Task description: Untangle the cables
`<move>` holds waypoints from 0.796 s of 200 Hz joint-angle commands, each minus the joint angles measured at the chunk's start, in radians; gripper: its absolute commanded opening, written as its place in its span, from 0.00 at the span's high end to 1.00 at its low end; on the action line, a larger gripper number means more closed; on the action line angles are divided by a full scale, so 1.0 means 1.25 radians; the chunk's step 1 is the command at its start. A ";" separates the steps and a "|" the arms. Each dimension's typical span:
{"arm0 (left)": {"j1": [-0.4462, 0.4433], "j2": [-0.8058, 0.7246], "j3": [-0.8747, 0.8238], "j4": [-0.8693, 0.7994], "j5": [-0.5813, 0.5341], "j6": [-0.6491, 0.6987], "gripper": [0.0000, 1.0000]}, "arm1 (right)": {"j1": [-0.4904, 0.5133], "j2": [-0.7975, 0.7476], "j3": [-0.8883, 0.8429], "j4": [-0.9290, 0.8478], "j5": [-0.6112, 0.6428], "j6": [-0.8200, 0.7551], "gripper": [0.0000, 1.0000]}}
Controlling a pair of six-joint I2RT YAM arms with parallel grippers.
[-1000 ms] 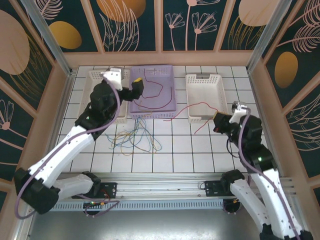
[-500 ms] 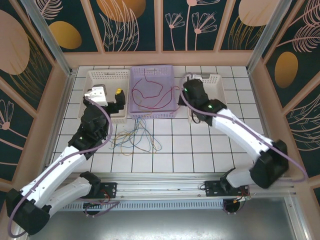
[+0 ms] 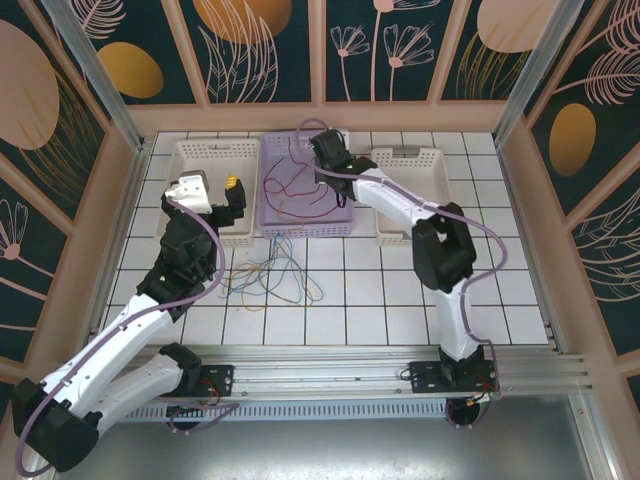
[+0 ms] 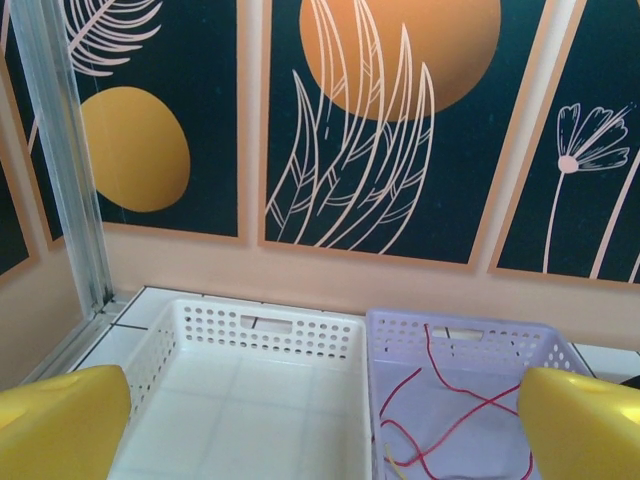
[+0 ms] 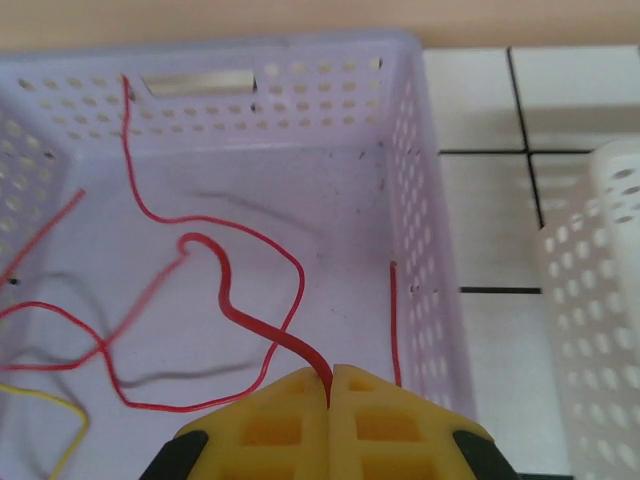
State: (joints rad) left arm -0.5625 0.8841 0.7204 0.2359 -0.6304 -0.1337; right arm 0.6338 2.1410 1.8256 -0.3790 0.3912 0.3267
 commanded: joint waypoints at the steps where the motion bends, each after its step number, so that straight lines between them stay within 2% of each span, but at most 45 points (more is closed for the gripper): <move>1: 0.003 0.004 -0.007 0.032 -0.006 0.017 0.01 | -0.008 0.054 0.070 -0.060 -0.020 0.000 1.00; 53: 0.003 0.006 -0.008 0.033 -0.001 0.020 0.02 | -0.021 0.176 0.170 -0.136 -0.055 0.012 1.00; 112: 0.003 0.008 -0.007 0.031 0.006 0.020 0.01 | -0.020 0.178 0.182 -0.170 -0.065 0.009 1.00; 159: 0.003 0.011 -0.006 0.030 0.010 0.019 0.01 | -0.012 0.128 0.170 -0.166 -0.072 0.003 0.75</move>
State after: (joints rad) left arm -0.5625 0.8932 0.7197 0.2359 -0.6289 -0.1234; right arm 0.6067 2.3592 2.0209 -0.5587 0.3119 0.3347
